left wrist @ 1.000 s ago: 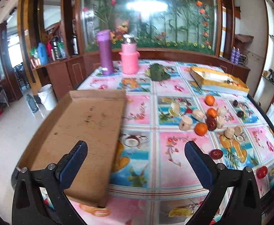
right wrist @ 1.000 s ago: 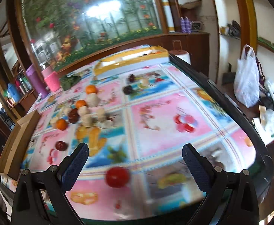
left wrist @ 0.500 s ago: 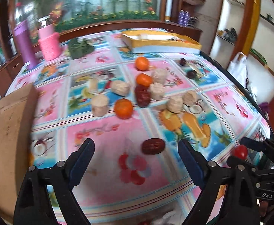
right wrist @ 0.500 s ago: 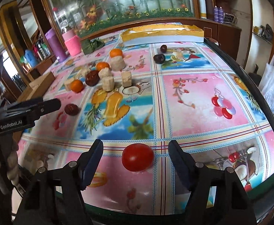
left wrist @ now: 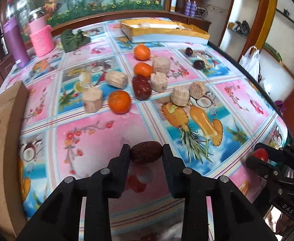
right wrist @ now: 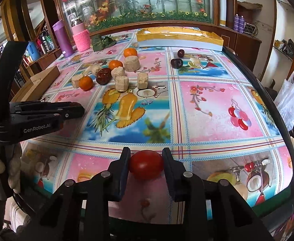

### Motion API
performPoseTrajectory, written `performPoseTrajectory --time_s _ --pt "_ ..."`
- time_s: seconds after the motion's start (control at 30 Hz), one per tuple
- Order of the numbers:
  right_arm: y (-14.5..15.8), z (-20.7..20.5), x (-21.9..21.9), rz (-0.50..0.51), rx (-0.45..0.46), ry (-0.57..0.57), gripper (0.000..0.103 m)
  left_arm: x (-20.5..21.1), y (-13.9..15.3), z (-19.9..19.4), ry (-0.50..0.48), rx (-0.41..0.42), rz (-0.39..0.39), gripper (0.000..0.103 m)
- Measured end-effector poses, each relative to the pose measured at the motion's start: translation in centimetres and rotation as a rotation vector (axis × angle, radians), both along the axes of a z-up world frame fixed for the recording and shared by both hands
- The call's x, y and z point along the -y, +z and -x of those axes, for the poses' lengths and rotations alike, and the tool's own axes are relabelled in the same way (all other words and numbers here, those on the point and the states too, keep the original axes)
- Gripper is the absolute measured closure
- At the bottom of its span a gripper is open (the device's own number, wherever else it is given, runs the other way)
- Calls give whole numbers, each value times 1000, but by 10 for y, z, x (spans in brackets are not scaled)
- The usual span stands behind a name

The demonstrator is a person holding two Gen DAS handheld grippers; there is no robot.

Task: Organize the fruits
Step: 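Grasp a red date with the left tool while the right tool grasps the red tomato, then carry both into the cardboard tray and open the left and right tools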

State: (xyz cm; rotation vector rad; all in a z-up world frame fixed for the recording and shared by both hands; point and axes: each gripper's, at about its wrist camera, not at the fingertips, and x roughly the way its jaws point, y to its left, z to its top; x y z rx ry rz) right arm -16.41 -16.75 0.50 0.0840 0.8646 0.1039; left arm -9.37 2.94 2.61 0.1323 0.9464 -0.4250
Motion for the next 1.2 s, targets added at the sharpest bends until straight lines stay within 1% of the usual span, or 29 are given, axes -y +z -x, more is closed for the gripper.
performPoseTrajectory --time_s 0.1,0.2,0.27,0.33,0.37,0.43,0.5,0.57,0.63,0.73,0.8,0.9,1.0,1.07,1.1,1.2 --pt "11 7 -8 20 26 6 68 -26 18 12 38 39 39 72" --pt "26 11 -23 23 53 33 68 -67 37 25 114 94 51 72" --pt "37 12 -36 21 74 62 68 -106 48 32 201 130 53 72" --pt "49 10 -58 5 98 115 68 -144 52 35 289 150 48 71" --pt "56 9 -72 -8 110 151 68 -172 53 38 356 156 47 71" --pt "66 3 -101 -30 127 222 68 -215 50 44 460 156 37 71" --pt "73 -3 -135 -53 141 303 68 -250 43 48 556 152 4 71" --pt "77 -10 -173 -67 151 389 68 -279 36 51 629 138 -16 71" --pt "77 -20 -213 -66 156 461 68 -299 29 50 670 124 -27 71" --pt "68 -37 -264 -99 115 554 68 -313 21 49 704 108 -50 71" --pt "56 -49 -295 -109 73 597 68 -321 15 46 713 89 -47 71" --pt "39 -61 -327 -94 21 637 68 -325 10 46 716 74 -28 71" --pt "23 -69 -345 -66 -18 648 67 -330 10 46 725 73 -4 71" --pt "15 -72 -348 -56 -37 644 67 -333 10 48 731 73 19 65" --pt "12 -73 -349 -53 -43 640 67 -334 11 50 736 75 30 59" --pt "9 -74 -350 -63 -45 636 66 -333 15 55 746 86 56 53"
